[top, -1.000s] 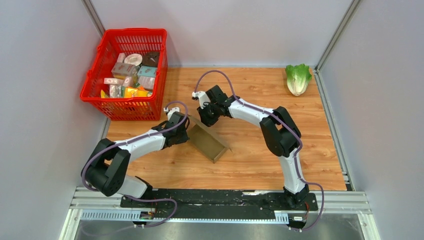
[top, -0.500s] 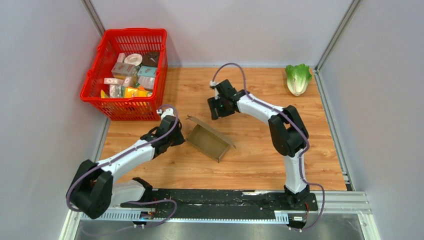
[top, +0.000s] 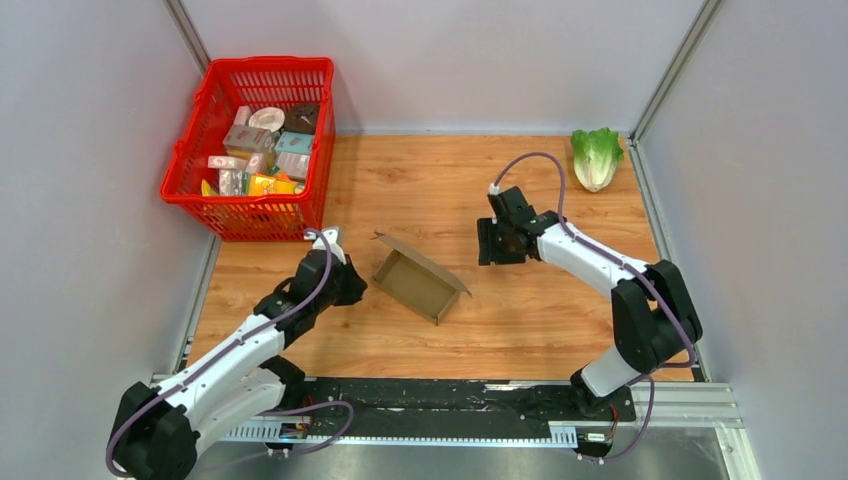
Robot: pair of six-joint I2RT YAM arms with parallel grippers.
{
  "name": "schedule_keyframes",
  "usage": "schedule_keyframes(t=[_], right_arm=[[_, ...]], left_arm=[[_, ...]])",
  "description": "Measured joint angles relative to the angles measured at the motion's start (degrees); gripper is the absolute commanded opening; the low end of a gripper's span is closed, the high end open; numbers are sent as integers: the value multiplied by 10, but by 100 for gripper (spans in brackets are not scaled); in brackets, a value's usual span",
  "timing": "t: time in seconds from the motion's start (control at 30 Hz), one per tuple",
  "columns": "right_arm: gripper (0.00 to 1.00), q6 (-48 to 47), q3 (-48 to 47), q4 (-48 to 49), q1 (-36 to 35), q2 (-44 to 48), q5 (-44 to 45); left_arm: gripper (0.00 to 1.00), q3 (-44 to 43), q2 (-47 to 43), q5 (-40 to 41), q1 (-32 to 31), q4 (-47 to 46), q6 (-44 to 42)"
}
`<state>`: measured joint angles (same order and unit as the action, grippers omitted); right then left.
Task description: Fold the paper box
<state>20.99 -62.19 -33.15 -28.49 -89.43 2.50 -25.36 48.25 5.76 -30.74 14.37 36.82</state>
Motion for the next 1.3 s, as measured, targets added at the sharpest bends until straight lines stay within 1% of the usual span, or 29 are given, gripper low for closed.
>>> schedule_keyframes(t=[0.1,0.2,0.23,0.27,0.37,0.5,0.6,0.73,0.97,1.13,1.17,1.3], right_arm=[[47,-13,33,13,-10,-5,-35],[43,-26,26,35,-26,-28,-52],[41,-31,14,40,-31,-41,-58],[33,-35,-9,47,-35,-64,-67],[27,-54,-97,57,-47,-144,-86],[22,-99,-208,66,-65,-233,-91],[20,-129,-233,66,-79,-262,-103],[15,-156,-233,65,-94,-275,-131],[10,-207,-228,70,-138,-276,-187],[9,-245,-208,76,-157,-276,-209],[9,-247,-204,76,-158,-276,-210],[17,-229,-201,70,-156,-280,-181]], left_arm=[[12,7,24,-12,0,-18,2],[9,7,71,-12,0,-28,2],[8,7,87,-12,0,-32,2],[8,5,107,-12,0,-34,2],[7,-5,155,-12,0,-40,3],[6,-30,193,-12,0,-50,3],[5,-46,206,-12,0,-59,3],[4,-65,223,-10,0,-67,3],[4,-83,266,-7,0,-73,5],[4,-105,296,16,4,-44,-2],[4,-111,302,18,5,-42,-4],[5,-118,307,16,4,-40,-10]])
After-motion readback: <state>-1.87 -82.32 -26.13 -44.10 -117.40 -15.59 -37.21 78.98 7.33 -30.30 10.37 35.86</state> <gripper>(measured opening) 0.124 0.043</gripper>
